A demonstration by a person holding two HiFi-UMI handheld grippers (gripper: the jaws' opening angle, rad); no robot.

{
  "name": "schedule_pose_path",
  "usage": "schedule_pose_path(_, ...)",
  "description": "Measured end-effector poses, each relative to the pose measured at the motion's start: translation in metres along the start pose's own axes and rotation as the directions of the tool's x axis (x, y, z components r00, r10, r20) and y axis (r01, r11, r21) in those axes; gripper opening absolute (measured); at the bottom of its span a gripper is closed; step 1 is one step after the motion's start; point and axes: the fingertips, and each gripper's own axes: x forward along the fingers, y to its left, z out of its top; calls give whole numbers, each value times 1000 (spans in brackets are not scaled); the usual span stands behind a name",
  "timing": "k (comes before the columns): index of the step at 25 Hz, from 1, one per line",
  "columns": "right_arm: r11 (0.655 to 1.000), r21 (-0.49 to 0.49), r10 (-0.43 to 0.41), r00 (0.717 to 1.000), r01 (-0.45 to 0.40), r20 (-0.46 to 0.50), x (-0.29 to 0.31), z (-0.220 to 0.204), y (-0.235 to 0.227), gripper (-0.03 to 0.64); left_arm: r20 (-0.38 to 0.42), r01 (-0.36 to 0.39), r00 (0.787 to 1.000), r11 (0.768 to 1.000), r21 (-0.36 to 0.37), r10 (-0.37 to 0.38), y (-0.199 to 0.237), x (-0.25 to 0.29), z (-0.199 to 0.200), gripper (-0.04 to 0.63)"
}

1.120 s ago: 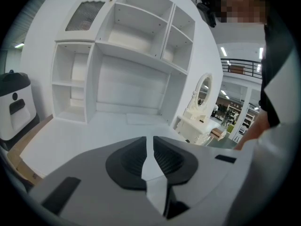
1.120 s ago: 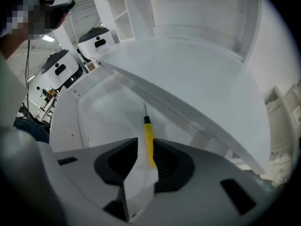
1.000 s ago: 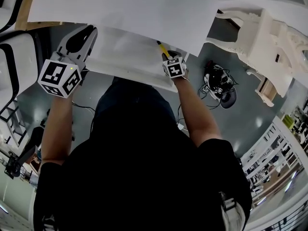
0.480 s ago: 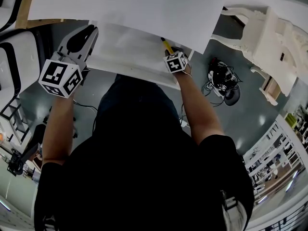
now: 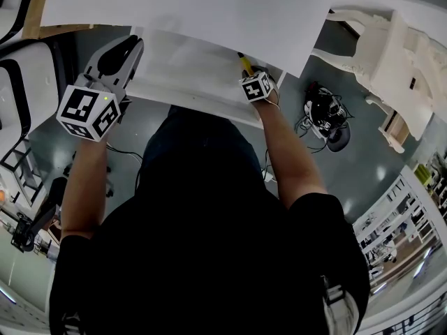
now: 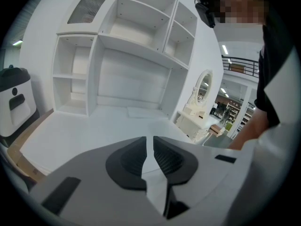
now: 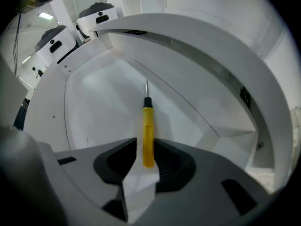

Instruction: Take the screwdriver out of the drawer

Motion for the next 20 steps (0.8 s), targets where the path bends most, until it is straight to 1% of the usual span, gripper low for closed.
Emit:
schedule_pose_path(5, 1000, 4, -6, 1000, 6, -10, 2, -1, 2, 121, -5, 3, 1000, 1000, -2, -3, 2, 1, -1, 60)
schedule_pose_path(10, 1000, 1, -24, 1000, 24, -14, 5, -3, 2, 92, -7, 9, 1000, 1000, -4, -9, 1, 2, -5, 60)
schedule_pose_path(20, 999, 10, -40, 999, 40, -30, 7, -6, 1, 83, -7, 17, 1000, 1000, -9, -17, 0, 3, -7, 60)
